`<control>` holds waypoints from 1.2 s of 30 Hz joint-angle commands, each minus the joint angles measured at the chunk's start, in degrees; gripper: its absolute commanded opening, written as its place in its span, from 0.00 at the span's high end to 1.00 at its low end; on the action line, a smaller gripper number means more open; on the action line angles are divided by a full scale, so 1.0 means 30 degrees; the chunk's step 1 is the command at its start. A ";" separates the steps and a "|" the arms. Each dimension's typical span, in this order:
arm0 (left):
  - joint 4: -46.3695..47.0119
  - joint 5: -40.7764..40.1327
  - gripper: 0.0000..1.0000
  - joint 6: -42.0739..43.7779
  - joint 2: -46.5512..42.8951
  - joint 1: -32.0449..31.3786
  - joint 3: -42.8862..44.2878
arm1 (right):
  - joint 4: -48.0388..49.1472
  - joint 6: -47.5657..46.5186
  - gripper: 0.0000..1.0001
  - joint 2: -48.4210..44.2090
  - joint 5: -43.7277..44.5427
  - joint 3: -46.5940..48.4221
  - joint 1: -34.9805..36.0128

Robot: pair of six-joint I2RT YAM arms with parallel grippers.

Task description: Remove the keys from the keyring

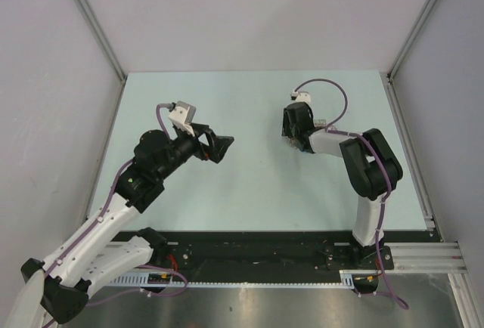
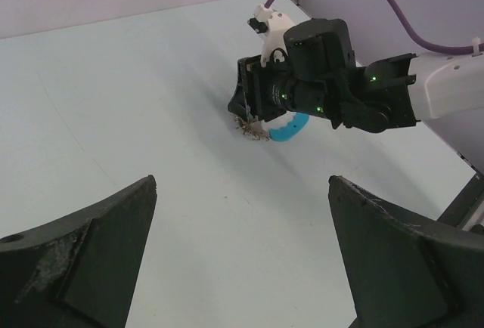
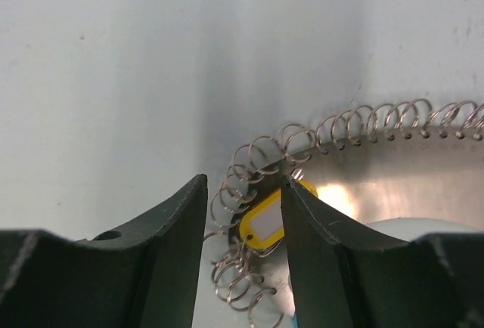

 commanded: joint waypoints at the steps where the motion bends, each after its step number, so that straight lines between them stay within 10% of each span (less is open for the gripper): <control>1: 0.0500 -0.0281 0.00 -0.0352 -0.0257 0.0112 0.0006 | 0.0523 -0.2921 0.52 0.0995 0.2078 0.1270 0.0298; 11: 0.0530 -0.0281 0.00 -0.0352 -0.0227 0.0200 -0.0023 | -0.1233 -0.3776 0.60 0.1991 0.1519 0.2561 0.0356; 23: 0.0529 -0.0545 0.00 -0.0265 -0.0343 0.0229 -0.0140 | -0.1735 -0.4742 1.00 0.1935 0.1345 0.2709 0.0503; 31: -0.2511 -0.4410 0.10 -0.1463 0.1702 0.0667 0.0882 | -0.1561 -0.6763 1.00 0.0501 -0.0763 0.2388 0.2315; 36: -0.3719 0.1219 0.11 -0.4506 0.4017 0.3592 0.0860 | -0.0536 -0.6707 1.00 -0.1519 -0.4624 0.0457 0.3490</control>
